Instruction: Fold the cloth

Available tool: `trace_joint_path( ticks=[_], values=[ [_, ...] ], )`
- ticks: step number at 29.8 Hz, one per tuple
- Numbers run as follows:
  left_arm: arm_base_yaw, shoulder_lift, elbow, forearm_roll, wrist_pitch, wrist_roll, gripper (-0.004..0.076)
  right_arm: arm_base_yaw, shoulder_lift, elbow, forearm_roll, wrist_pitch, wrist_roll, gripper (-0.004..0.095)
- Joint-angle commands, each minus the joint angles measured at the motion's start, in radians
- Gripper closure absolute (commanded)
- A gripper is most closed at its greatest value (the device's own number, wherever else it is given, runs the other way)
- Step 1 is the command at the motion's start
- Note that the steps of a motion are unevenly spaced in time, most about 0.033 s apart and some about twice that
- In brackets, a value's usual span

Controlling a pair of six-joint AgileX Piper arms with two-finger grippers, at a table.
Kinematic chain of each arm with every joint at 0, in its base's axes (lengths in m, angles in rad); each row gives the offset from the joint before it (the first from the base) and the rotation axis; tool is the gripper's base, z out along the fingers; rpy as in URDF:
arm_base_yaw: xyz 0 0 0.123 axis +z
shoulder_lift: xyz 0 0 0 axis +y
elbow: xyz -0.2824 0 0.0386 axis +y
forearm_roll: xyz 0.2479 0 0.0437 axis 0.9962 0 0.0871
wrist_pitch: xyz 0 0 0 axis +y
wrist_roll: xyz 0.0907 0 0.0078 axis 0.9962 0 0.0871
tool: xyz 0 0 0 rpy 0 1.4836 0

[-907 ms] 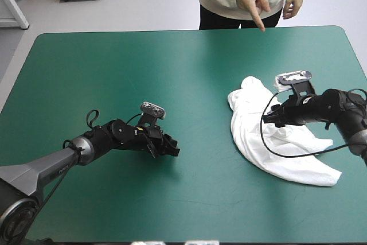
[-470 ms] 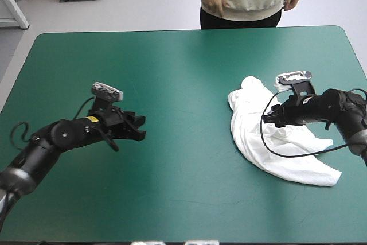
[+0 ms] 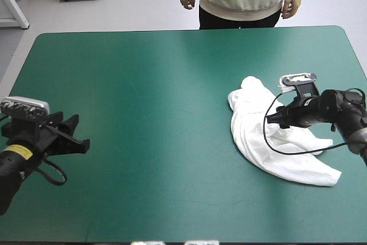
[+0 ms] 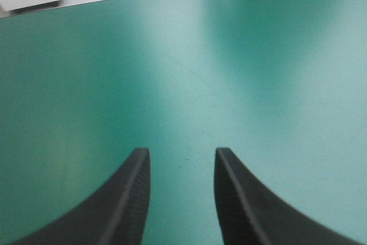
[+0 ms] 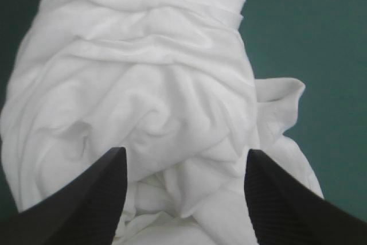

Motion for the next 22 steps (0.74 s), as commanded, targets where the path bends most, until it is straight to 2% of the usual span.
trace_joint_path(
  ticks=[1,4,13,15,17,19,22],
  values=[
    [0.001,-0.055,-0.036,0.128,0.002,-0.136,0.0448,0.003,0.006,-0.032,-0.022,-0.012,0.022,0.0344],
    [0.001,-0.071,-0.036,0.16,0.031,-0.178,0.0448,0.003,0.041,-0.032,-0.011,-0.017,0.025,0.0345],
    [0.001,-0.071,-0.036,0.135,0.027,-0.193,0.0448,0.003,0.192,-0.032,-0.002,-0.052,0.025,0.0345],
    [0.001,-0.071,-0.036,0.134,0.027,-0.193,0.0448,0.003,0.227,-0.032,0.015,-0.052,0.025,0.0379],
    [0.001,-0.071,-0.036,0.123,0.027,-0.193,0.0448,0.003,0.252,-0.032,0.02,-0.052,0.025,0.0474],
    [0.001,-0.071,-0.036,0.11,0.027,-0.193,0.0448,0.003,0.272,-0.032,0.023,-0.054,0.017,0.062],
    [0.001,-0.071,-0.036,0.106,0.027,-0.193,0.0448,0.003,0.285,-0.032,0.08,-0.06,-0.051,0.0894]
  ],
)
